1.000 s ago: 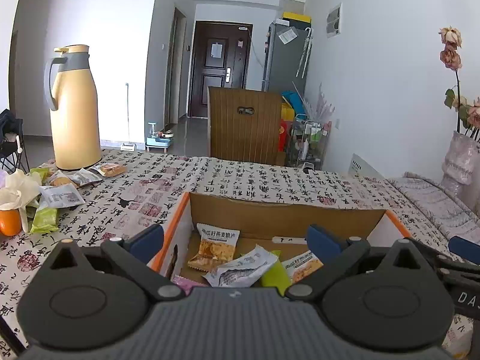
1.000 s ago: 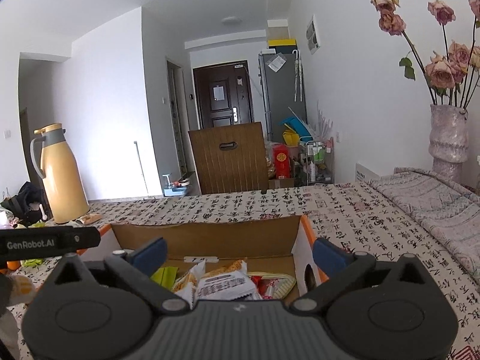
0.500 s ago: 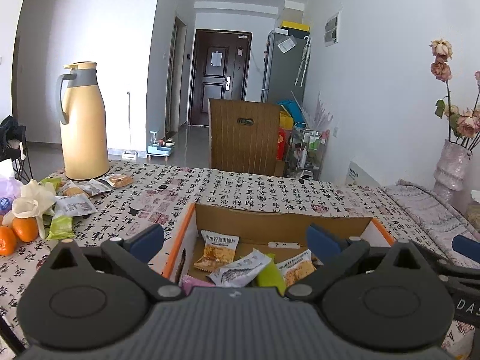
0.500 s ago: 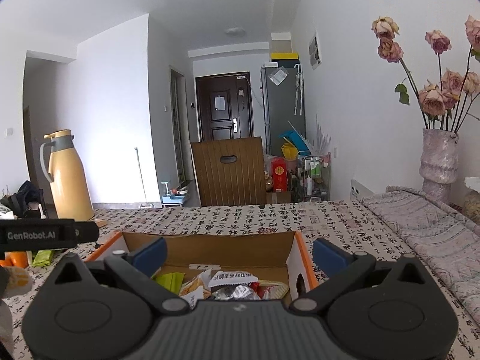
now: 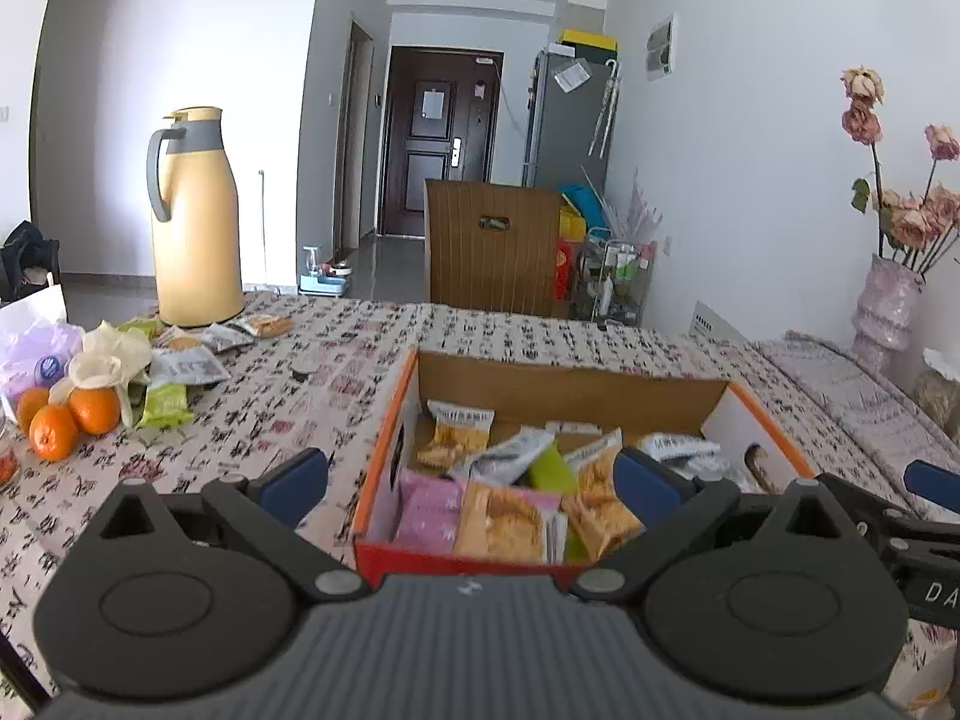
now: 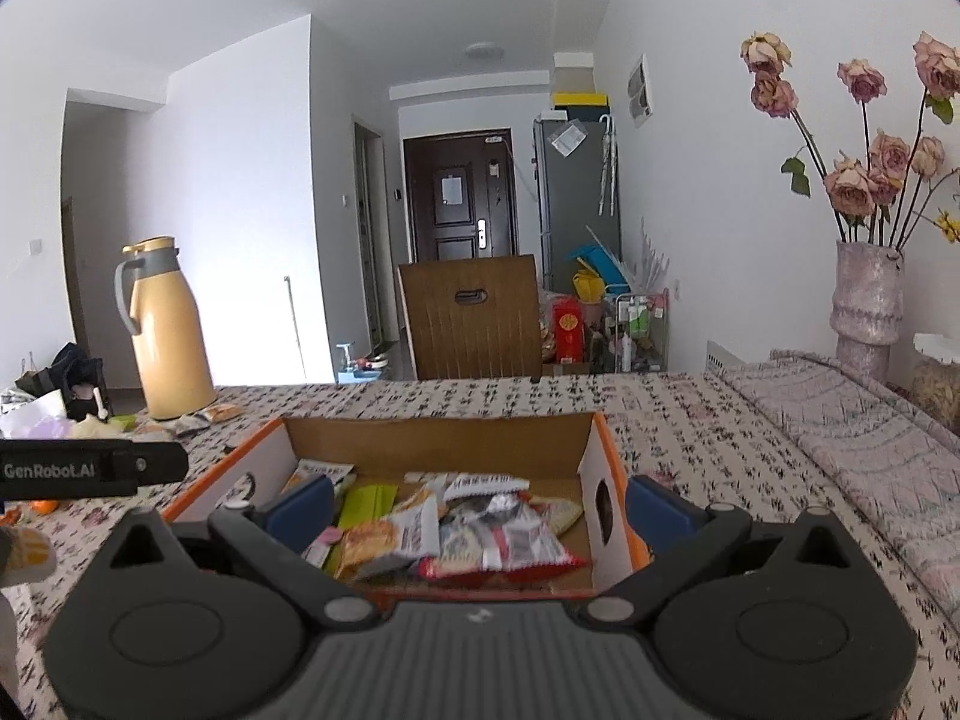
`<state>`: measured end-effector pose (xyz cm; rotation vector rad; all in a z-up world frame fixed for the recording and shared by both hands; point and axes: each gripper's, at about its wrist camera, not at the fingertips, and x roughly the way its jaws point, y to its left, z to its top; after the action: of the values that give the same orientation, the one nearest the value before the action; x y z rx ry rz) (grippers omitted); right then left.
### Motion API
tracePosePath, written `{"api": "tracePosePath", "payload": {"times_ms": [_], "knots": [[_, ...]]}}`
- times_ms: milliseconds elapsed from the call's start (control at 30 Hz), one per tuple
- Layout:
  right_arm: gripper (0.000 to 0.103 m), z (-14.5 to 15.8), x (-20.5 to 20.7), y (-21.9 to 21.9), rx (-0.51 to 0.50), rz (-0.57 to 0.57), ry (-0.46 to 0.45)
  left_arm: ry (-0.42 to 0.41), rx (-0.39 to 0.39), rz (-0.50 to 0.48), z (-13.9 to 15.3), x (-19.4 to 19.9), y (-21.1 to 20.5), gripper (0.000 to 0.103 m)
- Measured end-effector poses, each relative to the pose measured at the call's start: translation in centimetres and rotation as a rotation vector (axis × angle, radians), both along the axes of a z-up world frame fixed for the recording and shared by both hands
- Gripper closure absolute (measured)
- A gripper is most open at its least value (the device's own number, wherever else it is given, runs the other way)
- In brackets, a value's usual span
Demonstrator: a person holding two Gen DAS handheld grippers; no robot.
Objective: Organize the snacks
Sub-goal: 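Withdraw both tools from the box back over the snack pile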
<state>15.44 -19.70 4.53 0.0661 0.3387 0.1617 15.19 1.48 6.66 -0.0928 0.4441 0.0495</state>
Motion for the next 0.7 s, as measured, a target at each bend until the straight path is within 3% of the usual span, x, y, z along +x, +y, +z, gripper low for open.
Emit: {"api": "tracePosePath", "payload": {"times_ms": [700], "knots": [[0.000,-4.5,-4.1,-0.9,-0.007,0.017,0.136,0.084,0.021,-0.034,-4.6,-4.5,2.1,0.000]]}}
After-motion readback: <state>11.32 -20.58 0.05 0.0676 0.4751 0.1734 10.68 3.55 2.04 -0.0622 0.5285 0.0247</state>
